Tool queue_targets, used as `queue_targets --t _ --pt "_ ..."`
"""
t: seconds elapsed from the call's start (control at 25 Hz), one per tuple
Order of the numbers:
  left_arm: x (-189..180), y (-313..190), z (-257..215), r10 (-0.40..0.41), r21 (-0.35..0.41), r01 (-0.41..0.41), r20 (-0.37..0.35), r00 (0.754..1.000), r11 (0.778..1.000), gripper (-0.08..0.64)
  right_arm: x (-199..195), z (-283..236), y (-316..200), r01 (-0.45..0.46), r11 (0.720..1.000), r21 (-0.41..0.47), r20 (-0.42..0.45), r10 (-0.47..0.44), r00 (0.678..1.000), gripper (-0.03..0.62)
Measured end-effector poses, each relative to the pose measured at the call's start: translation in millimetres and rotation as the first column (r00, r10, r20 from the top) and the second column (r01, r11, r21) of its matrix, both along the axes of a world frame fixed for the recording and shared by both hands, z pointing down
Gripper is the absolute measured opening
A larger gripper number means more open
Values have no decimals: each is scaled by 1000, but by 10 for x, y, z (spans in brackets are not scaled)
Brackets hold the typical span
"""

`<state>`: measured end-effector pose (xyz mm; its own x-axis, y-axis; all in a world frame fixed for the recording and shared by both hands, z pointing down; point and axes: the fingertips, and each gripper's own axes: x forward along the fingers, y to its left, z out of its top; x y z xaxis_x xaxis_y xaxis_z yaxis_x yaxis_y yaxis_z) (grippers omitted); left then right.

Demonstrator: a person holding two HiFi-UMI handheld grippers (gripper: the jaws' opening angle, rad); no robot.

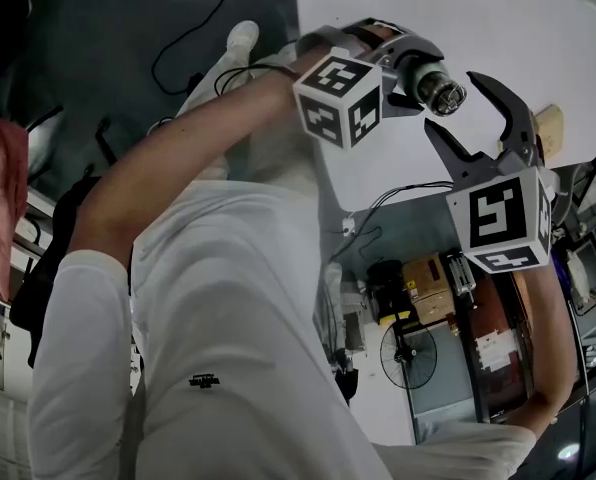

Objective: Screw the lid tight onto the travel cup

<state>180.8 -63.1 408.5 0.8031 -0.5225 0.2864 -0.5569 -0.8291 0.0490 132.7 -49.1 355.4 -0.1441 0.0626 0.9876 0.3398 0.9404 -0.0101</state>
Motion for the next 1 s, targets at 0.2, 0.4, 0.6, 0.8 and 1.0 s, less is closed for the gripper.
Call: queue_targets --t 0.2,0.4,0.6,0.8,1.0 --pt "6 0 -1 5 -2 -5 -1 1000 1000 336 32 13 100 400 916 -35 -33 -401 916 302" --pt "9 1 4 7 0 -7 -6 1000 1000 336 198 101 92 663 747 -52 -76 -665 743 302" --pt "21 3 14 12 1 -12 -6 1000 1000 336 284 221 105 796 605 -6 -71 -794 603 227" --pt "6 11 -10 14 4 -14 -8 1000 1000 336 254 215 125 759 652 0 -56 -757 651 224" --pt "12 14 -16 18 -1 -18 -9 1000 1000 336 205 208 76 471 881 -43 -24 -472 881 224"
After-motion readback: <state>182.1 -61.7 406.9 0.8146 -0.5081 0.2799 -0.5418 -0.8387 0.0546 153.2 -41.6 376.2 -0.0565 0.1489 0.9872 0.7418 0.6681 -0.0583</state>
